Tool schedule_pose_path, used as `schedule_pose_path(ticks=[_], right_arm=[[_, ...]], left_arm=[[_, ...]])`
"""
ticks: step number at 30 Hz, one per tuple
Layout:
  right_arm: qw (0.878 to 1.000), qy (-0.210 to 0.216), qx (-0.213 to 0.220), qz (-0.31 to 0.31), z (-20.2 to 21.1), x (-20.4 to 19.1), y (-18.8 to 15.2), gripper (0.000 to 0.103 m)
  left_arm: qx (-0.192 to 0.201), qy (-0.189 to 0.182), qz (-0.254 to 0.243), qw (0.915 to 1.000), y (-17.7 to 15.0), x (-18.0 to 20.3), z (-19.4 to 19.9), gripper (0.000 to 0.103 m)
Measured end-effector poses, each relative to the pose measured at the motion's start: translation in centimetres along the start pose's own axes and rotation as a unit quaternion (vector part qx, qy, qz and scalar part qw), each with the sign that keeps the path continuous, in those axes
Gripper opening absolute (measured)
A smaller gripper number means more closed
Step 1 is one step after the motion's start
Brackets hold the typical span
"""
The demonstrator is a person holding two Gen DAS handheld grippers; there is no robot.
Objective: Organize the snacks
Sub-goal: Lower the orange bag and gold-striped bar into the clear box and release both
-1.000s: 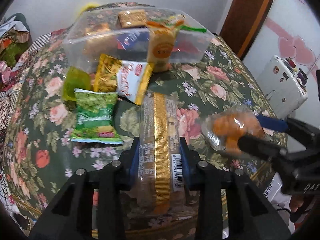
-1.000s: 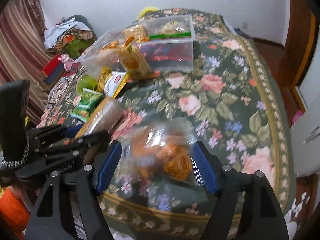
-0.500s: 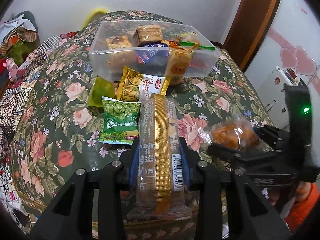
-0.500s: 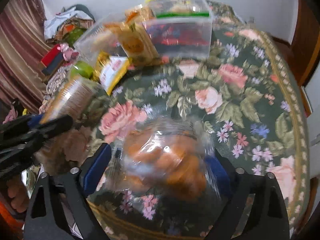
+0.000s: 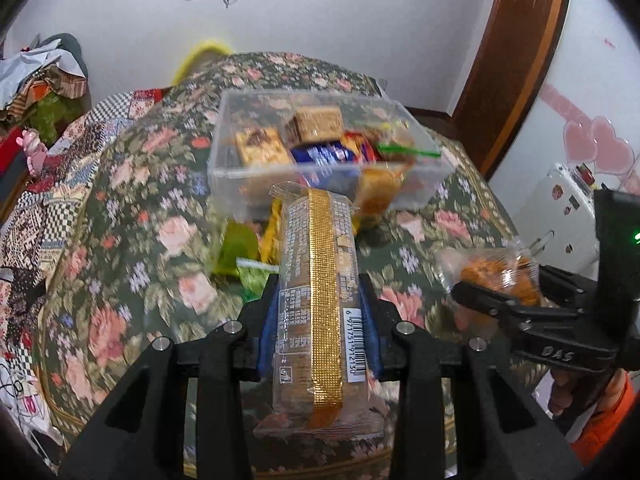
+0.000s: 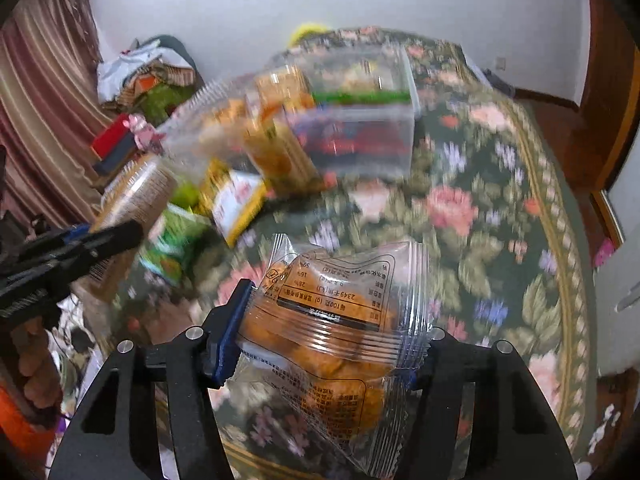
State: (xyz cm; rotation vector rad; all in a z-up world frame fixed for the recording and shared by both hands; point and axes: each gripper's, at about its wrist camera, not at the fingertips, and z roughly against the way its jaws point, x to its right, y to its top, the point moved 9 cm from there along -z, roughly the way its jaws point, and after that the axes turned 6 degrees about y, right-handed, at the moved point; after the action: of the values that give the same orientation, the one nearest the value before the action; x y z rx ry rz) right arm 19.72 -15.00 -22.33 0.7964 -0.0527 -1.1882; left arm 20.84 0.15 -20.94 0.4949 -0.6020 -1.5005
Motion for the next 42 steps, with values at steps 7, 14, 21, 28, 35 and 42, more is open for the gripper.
schedule_pose_path(ticks=[7, 14, 21, 28, 35, 42], right_arm=[[0.998, 0.013, 0.058, 0.014, 1.7, -2.0, 5.6, 0.057], [0.994, 0.013, 0.104, 0.027, 2.1, -2.6, 10.8, 0.058], [0.992, 0.006, 0.12, 0.034, 0.8, -2.2, 14.5, 0.058], [0.993, -0.005, 0.111, 0.032, -2.0, -1.3, 16.8, 0.058], [0.995, -0.016, 0.089, 0.032, -5.2, -0.1, 17.8, 0.058], [0.998, -0.021, 0.063, 0.021, -7.5, 1.3, 17.8, 0.058]], left_arm=[[0.03, 0.004, 0.012, 0.9995, 4.2, -1.3, 0.7, 0.036], [0.054, 0.015, 0.021, 0.9982, 9.2, -3.0, 0.2, 0.036], [0.053, 0.014, 0.027, 0.9981, 12.0, -3.6, -1.6, 0.036], [0.045, 0.011, 0.03, 0.9985, 13.7, -3.0, -5.1, 0.036], [0.03, 0.006, 0.027, 0.9992, 14.7, -2.0, -8.7, 0.036], [0.011, 0.007, 0.032, 0.9994, 15.1, -2.0, -11.2, 0.036]])
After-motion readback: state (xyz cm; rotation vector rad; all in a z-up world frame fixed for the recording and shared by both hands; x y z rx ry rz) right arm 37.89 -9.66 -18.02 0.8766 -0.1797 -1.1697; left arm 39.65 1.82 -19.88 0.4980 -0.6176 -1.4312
